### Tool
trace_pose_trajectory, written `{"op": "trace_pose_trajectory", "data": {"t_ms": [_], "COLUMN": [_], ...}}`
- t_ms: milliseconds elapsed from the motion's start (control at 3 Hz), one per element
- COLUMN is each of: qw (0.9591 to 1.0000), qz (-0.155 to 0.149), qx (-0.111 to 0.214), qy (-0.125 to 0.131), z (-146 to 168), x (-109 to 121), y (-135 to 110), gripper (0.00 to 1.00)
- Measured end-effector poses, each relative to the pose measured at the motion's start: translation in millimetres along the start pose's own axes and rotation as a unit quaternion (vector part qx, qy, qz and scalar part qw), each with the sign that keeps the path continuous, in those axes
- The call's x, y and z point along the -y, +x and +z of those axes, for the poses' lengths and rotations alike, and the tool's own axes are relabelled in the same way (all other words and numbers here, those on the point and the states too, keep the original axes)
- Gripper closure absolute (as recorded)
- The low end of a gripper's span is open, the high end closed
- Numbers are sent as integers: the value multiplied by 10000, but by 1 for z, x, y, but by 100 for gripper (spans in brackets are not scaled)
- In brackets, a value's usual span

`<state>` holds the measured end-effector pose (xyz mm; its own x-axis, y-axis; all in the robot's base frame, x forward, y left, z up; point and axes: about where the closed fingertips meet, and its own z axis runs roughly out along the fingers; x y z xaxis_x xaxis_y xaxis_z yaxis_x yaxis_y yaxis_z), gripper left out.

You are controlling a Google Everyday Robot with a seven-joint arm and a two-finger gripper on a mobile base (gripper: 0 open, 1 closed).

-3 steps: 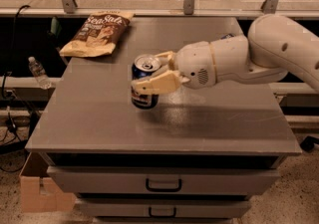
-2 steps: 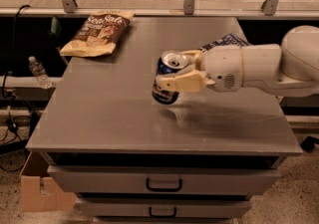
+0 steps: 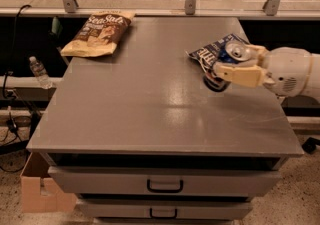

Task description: Move pepsi can near blue chip bag

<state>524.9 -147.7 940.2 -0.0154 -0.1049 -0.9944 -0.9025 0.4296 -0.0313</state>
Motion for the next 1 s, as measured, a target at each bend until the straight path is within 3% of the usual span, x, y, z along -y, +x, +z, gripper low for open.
{"op": "trace_pose_trajectory", "data": {"t_ms": [333, 667, 1000], "qw": [9987, 9959, 9933], "qz": [-30, 150, 392], "qx": [-61, -191, -183], "qy": [511, 871, 1071], "z": [-48, -81, -94], "x": [38, 69, 96], "y": [-4, 6, 22], "gripper": [100, 100, 100]}}
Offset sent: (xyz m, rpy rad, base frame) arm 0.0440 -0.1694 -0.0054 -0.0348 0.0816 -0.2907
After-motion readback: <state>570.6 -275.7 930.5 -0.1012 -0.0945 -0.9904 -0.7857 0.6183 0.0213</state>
